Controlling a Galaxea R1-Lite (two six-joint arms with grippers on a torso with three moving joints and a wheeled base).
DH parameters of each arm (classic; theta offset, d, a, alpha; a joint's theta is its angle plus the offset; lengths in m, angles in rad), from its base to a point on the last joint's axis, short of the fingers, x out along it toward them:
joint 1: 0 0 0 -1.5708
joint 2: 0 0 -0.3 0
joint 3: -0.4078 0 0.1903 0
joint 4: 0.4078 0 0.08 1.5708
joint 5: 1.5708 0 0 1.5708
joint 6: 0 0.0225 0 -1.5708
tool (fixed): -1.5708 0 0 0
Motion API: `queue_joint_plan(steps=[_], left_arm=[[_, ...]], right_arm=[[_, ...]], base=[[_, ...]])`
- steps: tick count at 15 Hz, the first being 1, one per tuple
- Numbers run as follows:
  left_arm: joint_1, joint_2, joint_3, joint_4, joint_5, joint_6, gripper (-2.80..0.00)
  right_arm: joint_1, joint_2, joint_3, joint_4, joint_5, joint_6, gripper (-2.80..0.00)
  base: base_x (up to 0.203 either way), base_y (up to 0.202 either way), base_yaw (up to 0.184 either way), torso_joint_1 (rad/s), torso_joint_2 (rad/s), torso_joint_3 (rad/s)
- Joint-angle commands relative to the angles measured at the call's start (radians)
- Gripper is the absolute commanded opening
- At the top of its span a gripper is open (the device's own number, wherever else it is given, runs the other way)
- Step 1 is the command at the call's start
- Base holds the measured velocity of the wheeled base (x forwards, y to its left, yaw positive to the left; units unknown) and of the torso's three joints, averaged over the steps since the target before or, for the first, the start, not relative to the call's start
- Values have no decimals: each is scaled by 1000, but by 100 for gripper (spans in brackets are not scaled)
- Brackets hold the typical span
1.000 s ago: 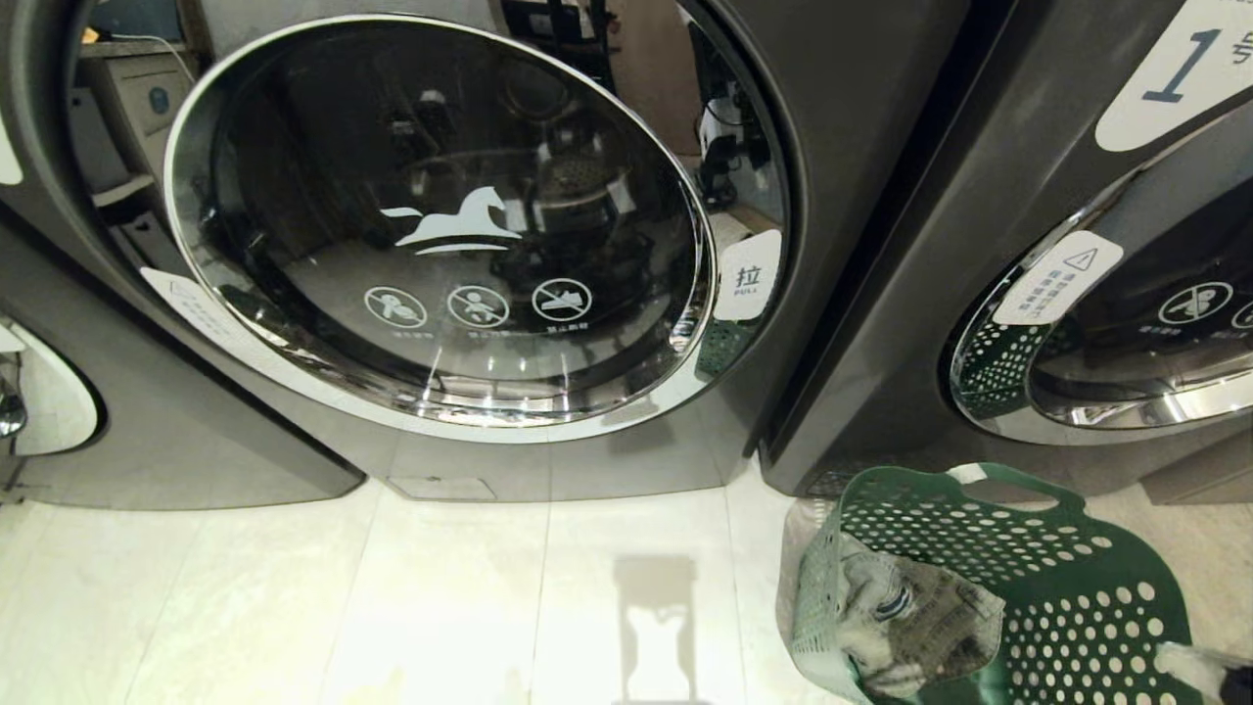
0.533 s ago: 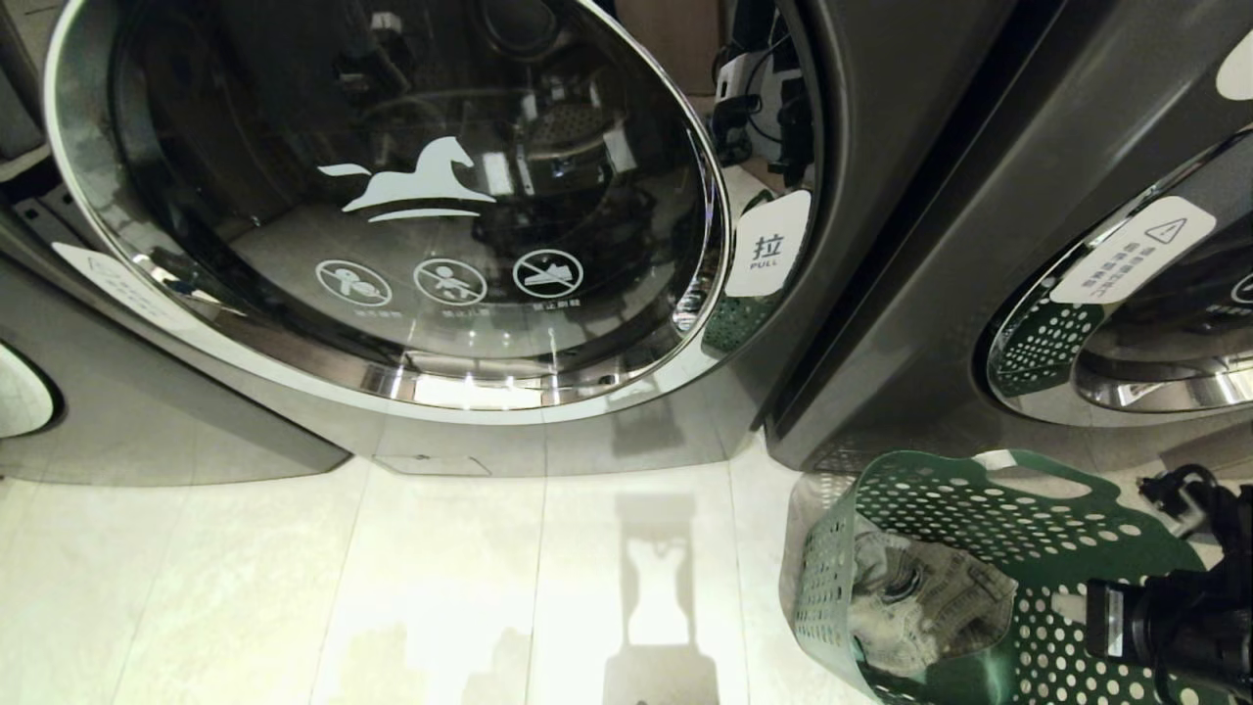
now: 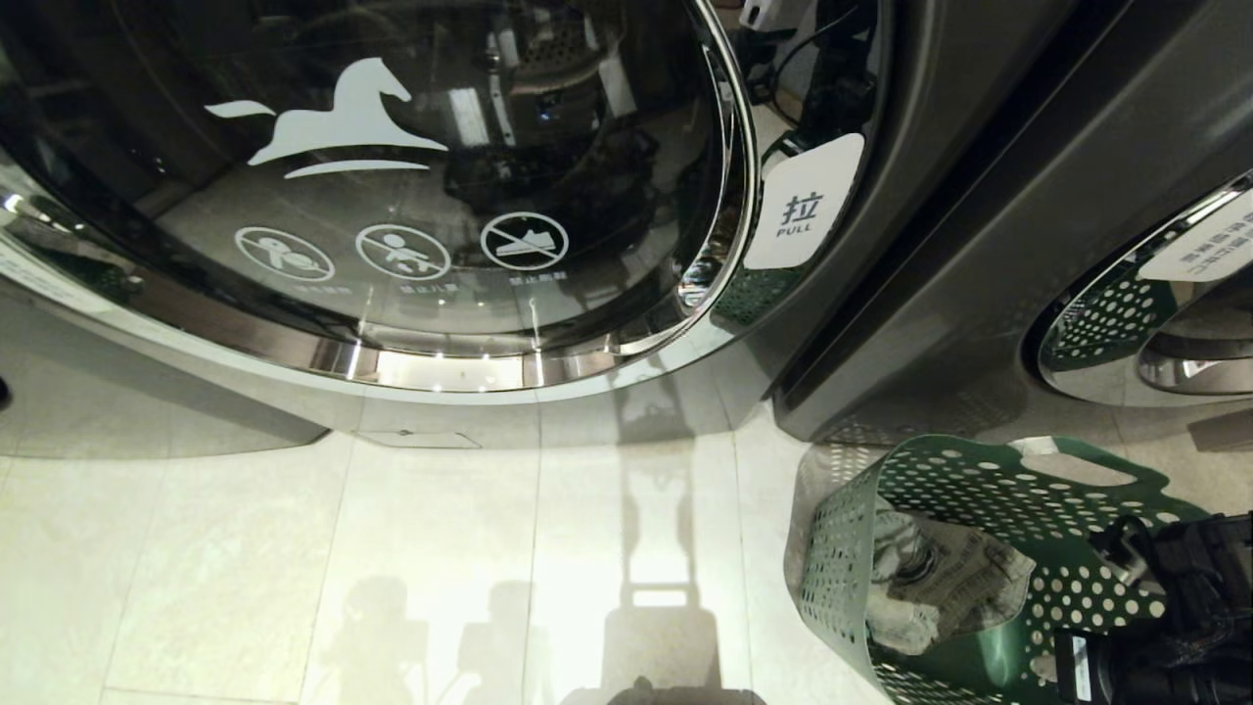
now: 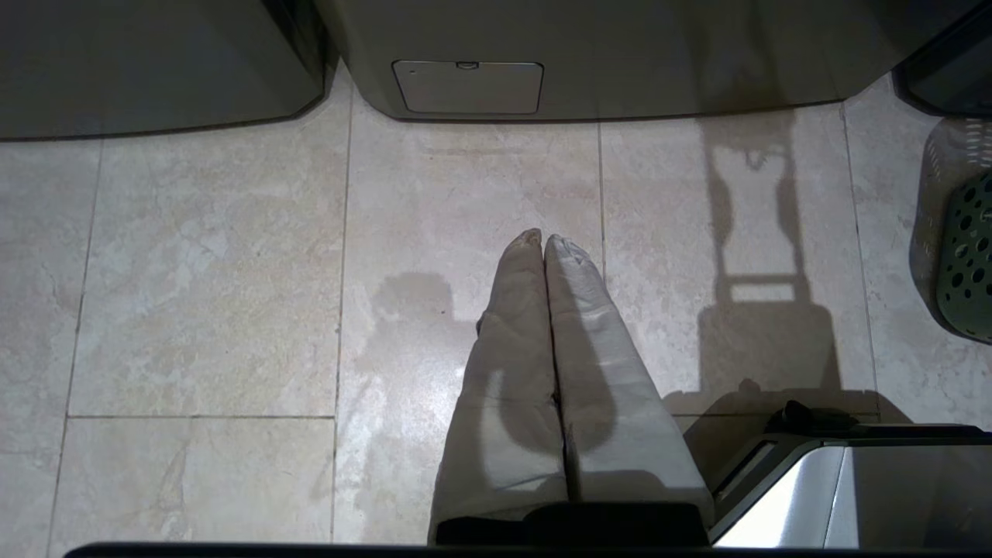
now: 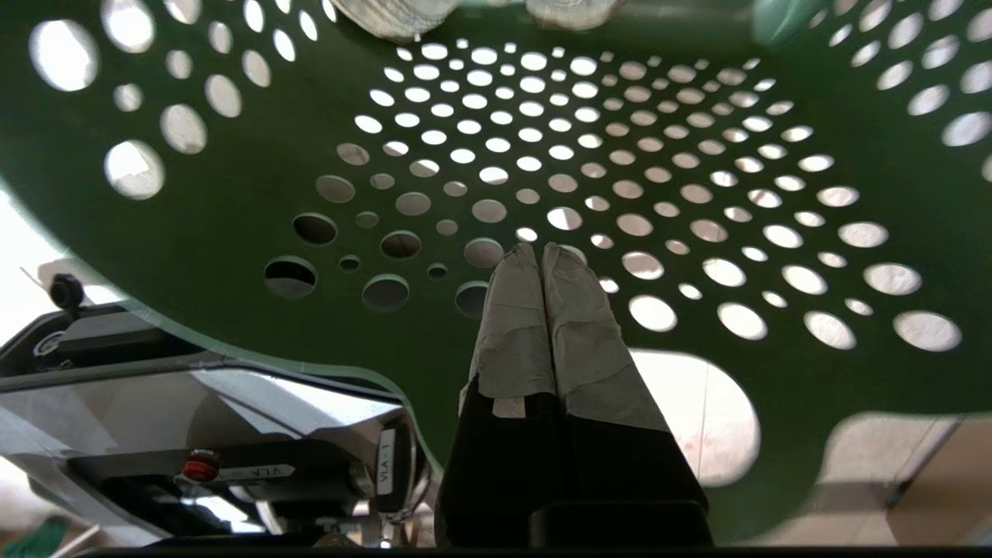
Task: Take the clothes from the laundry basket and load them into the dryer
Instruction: Take the clothes out of the basket
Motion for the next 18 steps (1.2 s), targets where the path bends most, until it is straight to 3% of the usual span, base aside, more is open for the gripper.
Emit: queue_joint_plan(steps=[1, 5, 8, 9, 14, 18], left_arm=[[0, 0, 2, 0, 1, -6, -280], [0, 0, 2, 0, 1, -10, -280], [0, 0, 2, 0, 2, -18, -280], [0, 0, 2, 0, 1, -18, -280], [0, 0, 2, 0, 1, -18, -280], [0, 2, 0, 0, 1, -18, -280]], right_arm=[[0, 91, -11, -11, 2, 9, -280], [2, 275, -1, -244, -24, 15, -280], [5, 347, -11, -272, -32, 9, -280], [6, 362, -12, -273, -31, 6, 0], [6, 460, -18, -458, 0, 5, 0], [6, 569, -60, -514, 6, 10, 0]], base=[[0, 0, 0, -1, 5, -199], [0, 0, 0, 2, 4, -141], [0, 0, 0, -1, 1, -14], [0, 0, 0, 0, 0, 0], [0, 0, 0, 0, 0, 0], [0, 0, 0, 0, 0, 0]])
